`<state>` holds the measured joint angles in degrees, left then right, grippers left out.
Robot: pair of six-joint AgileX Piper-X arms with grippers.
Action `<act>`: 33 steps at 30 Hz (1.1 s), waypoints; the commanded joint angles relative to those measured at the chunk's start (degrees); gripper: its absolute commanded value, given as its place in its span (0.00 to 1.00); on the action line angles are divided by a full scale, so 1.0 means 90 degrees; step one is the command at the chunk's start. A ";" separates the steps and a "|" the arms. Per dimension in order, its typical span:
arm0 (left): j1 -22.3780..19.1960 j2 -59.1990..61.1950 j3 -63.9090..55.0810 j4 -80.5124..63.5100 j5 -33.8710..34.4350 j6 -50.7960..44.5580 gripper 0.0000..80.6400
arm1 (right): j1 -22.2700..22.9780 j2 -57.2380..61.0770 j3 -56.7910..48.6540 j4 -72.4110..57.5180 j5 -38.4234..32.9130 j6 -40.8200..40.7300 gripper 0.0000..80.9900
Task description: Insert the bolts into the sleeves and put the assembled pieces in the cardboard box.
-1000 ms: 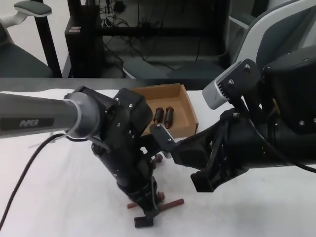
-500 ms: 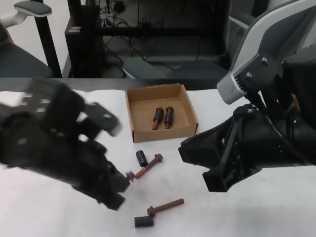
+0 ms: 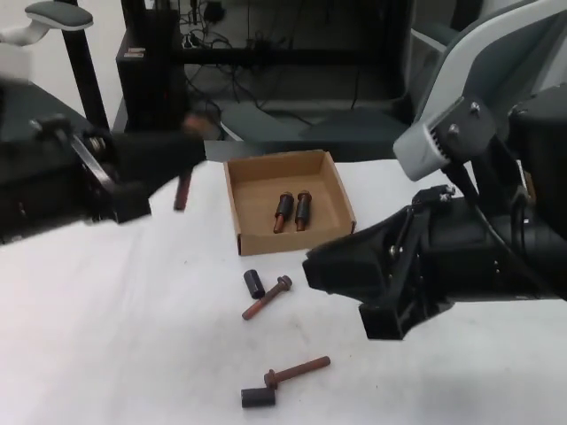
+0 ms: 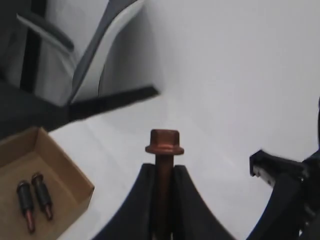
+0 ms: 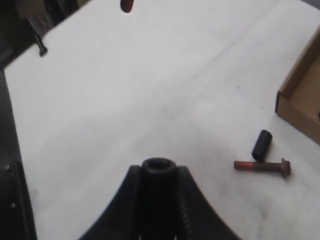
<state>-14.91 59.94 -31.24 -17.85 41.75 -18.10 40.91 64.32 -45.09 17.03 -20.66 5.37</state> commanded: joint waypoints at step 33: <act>-0.0132 0.0230 -0.0058 0.1658 0.0587 -0.0393 0.02 | 0.0017 0.0772 0.0433 -0.3239 -0.0843 0.1709 0.01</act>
<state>-15.96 62.39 -28.80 -8.39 46.98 -26.86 40.91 72.00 -41.25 -11.56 -27.74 20.63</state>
